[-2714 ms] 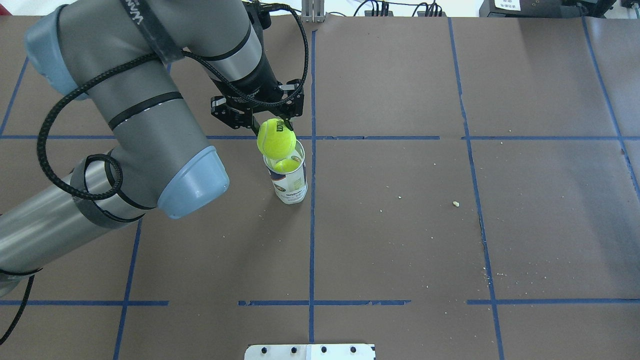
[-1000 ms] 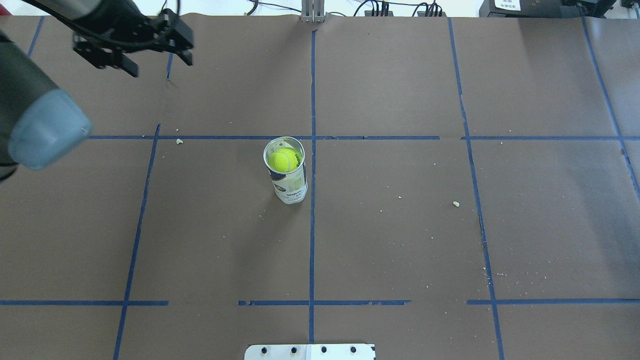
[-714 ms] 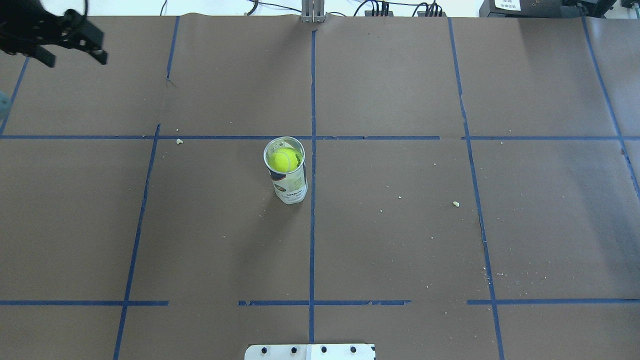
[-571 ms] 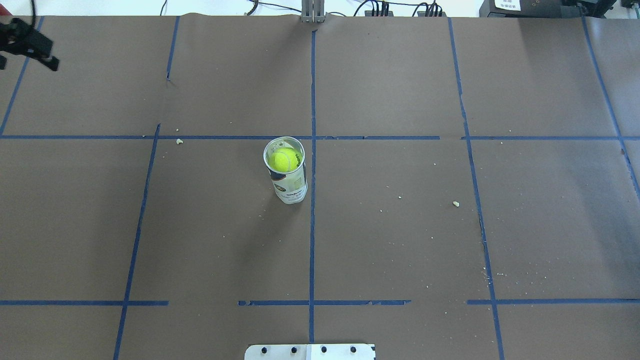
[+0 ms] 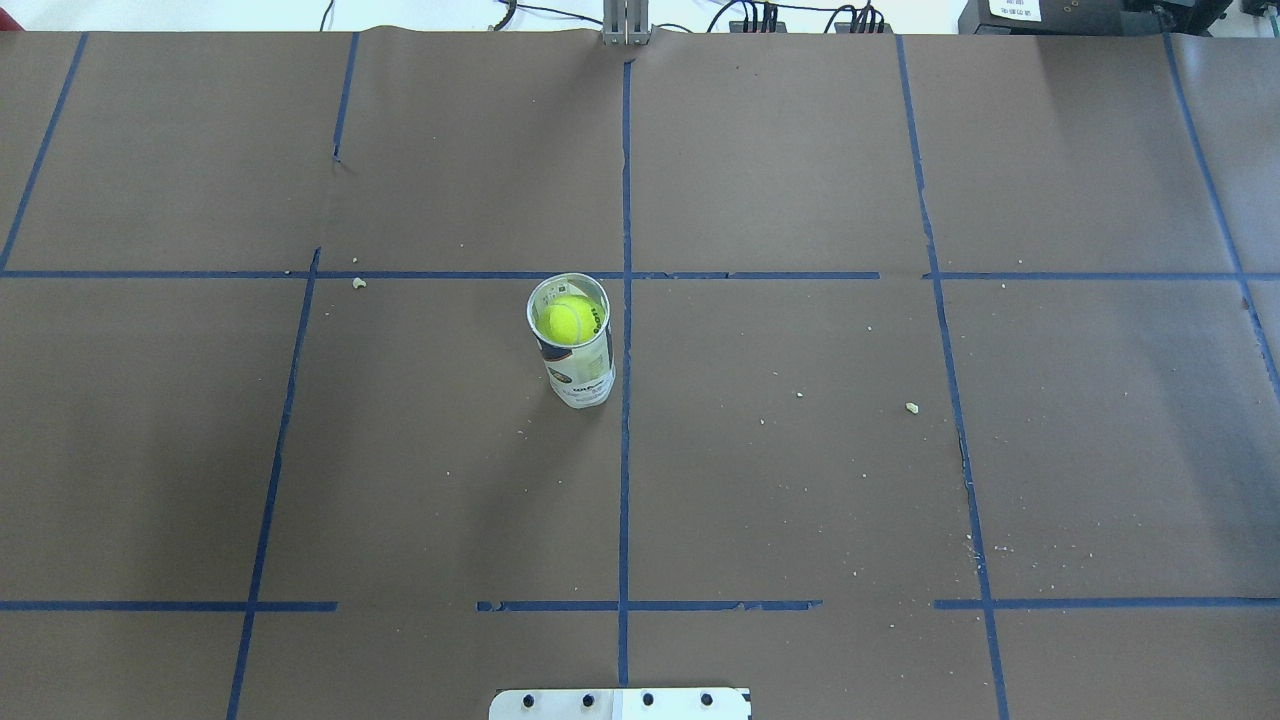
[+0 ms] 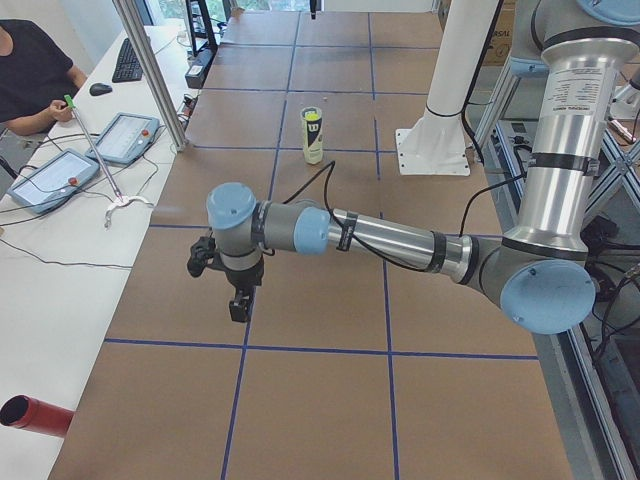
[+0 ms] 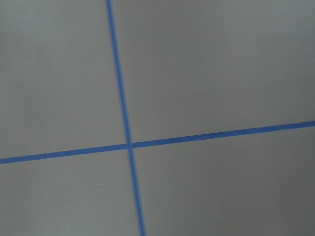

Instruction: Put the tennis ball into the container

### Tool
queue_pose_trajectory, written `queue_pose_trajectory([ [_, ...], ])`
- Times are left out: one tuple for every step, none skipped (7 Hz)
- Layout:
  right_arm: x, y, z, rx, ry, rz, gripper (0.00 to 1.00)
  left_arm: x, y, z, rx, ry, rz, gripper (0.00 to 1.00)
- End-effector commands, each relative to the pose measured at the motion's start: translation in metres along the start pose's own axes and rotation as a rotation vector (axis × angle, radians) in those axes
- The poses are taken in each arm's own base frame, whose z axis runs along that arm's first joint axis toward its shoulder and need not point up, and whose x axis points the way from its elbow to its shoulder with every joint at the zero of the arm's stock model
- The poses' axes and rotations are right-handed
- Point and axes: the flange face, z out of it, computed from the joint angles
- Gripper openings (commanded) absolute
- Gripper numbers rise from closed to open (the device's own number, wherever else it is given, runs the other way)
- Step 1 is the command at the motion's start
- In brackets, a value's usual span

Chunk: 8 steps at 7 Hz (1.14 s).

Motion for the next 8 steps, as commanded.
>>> queue_pose_trajectory([
  [0.000,0.000,0.000,0.000,0.000,0.000,1.00,-0.054,0.031,0.032,-0.028,0.002,-0.048,1.00],
  [0.000,0.000,0.000,0.000,0.000,0.000,1.00,-0.055,0.033,0.033,-0.032,0.004,-0.054,1.00],
  [0.000,0.000,0.000,0.000,0.000,0.000,1.00,-0.053,0.031,0.033,-0.031,0.004,-0.063,1.00],
  [0.000,0.000,0.000,0.000,0.000,0.000,1.00,-0.050,0.030,0.028,-0.022,0.002,-0.088,1.00],
  [0.000,0.000,0.000,0.000,0.000,0.000,1.00,-0.045,0.027,0.022,-0.012,0.001,-0.086,1.00],
  [0.000,0.000,0.000,0.000,0.000,0.000,1.00,-0.040,0.027,0.017,-0.012,0.001,-0.099,1.00],
  [0.000,0.000,0.000,0.000,0.000,0.000,1.00,-0.030,0.028,0.006,-0.028,0.013,-0.114,1.00],
  [0.000,0.000,0.000,0.000,0.000,0.000,1.00,-0.025,0.028,0.005,-0.025,0.050,-0.115,1.00],
])
